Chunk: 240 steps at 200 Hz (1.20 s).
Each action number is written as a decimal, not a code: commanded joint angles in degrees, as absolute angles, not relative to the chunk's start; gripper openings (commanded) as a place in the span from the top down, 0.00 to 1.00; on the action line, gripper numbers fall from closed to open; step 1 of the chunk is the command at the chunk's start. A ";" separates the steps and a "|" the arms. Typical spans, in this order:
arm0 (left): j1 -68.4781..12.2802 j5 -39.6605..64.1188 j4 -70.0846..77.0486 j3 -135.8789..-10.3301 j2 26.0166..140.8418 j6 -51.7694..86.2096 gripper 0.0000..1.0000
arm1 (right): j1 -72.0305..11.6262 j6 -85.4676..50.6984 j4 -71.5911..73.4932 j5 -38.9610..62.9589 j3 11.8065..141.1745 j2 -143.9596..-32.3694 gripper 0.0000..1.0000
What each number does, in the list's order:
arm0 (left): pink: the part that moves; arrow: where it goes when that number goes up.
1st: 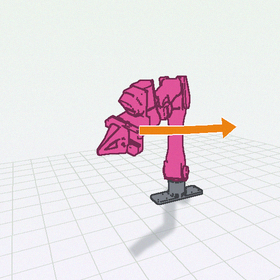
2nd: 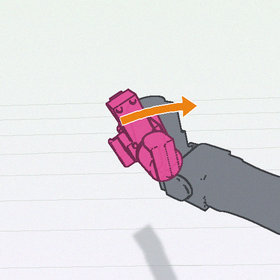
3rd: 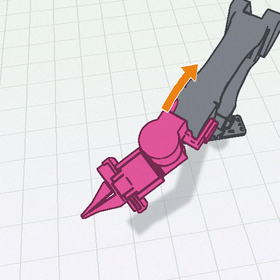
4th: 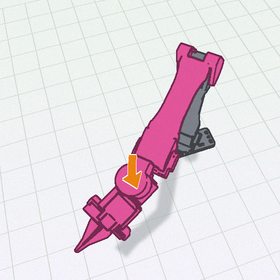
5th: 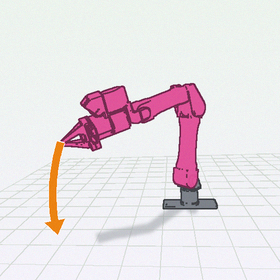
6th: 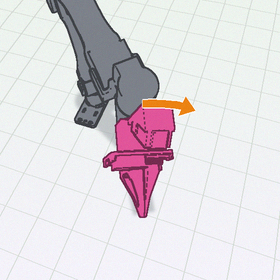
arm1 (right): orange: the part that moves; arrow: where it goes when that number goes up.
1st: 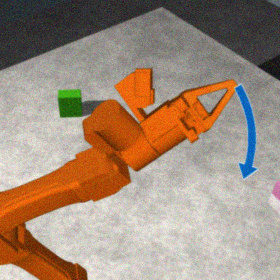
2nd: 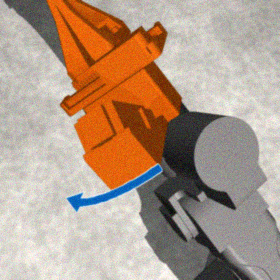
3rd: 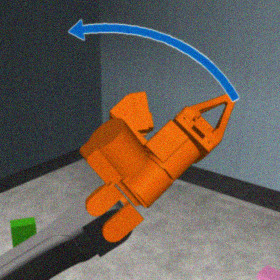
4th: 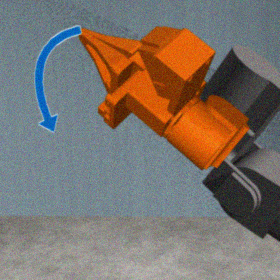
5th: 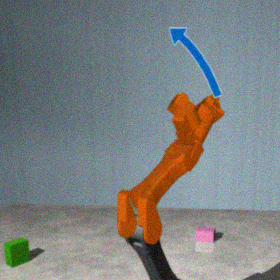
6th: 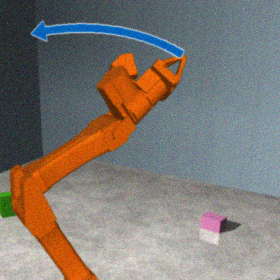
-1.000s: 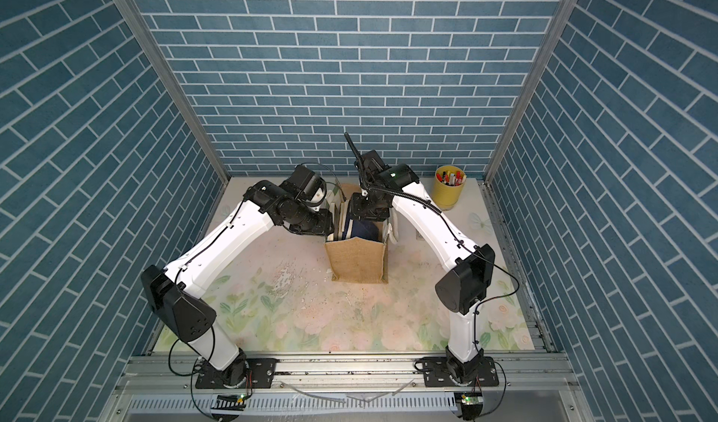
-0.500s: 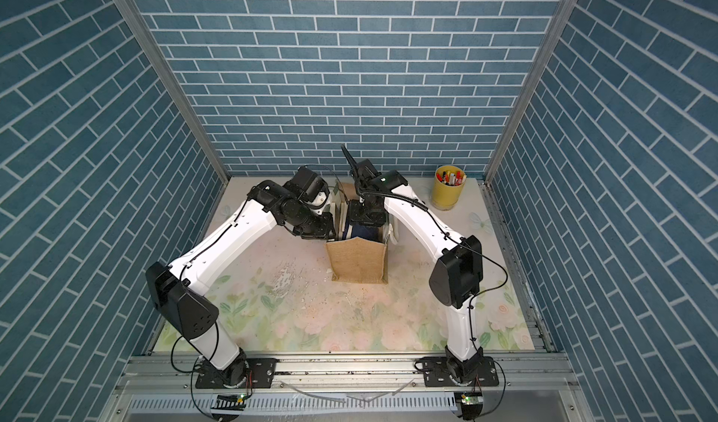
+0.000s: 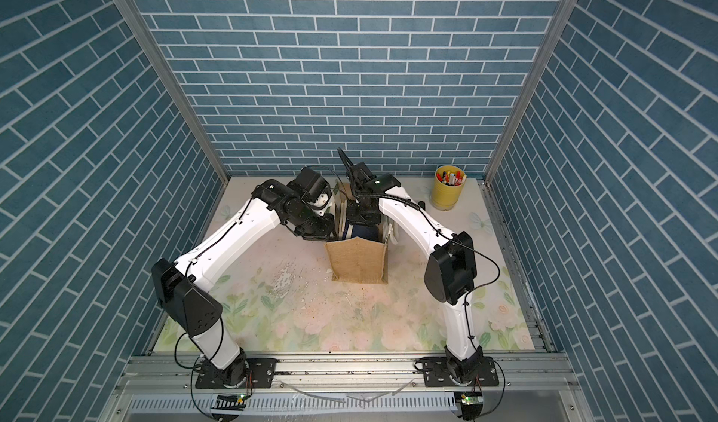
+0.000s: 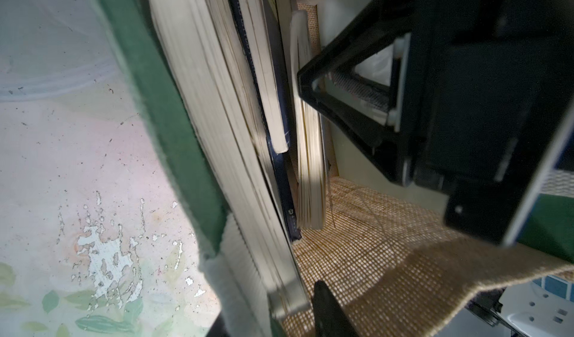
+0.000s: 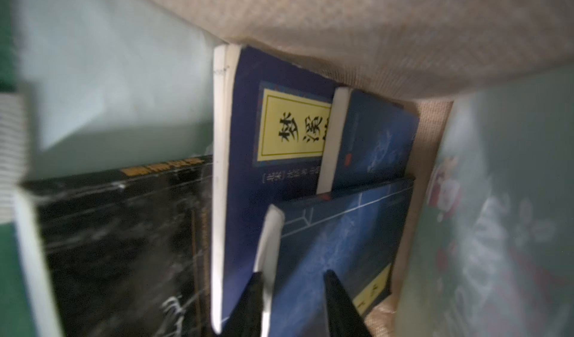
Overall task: Take out the books from the canvas bag
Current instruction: Pick up the book from the canvas bag.
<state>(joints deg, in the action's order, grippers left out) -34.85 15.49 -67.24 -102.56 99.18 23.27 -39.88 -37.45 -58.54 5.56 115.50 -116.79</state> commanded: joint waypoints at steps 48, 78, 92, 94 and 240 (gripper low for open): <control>-35.16 11.85 -71.25 -106.08 100.62 20.96 0.64 | -39.29 -36.85 -63.13 -2.24 113.69 -113.49 1.00; -35.27 9.06 -72.82 -107.09 100.69 19.93 0.64 | -38.61 -36.06 -62.20 -1.09 111.87 -110.50 1.00; -35.55 7.50 -73.73 -108.46 100.89 19.06 0.64 | -38.37 -35.96 -61.59 -0.39 111.28 -109.14 1.00; -35.65 7.19 -73.85 -108.70 100.90 18.87 0.64 | -38.27 -35.91 -61.47 -0.21 111.23 -108.91 1.00; -41.07 7.04 -65.48 -119.47 110.41 13.81 0.13 | -34.20 -41.41 -49.80 10.18 102.25 -103.37 1.00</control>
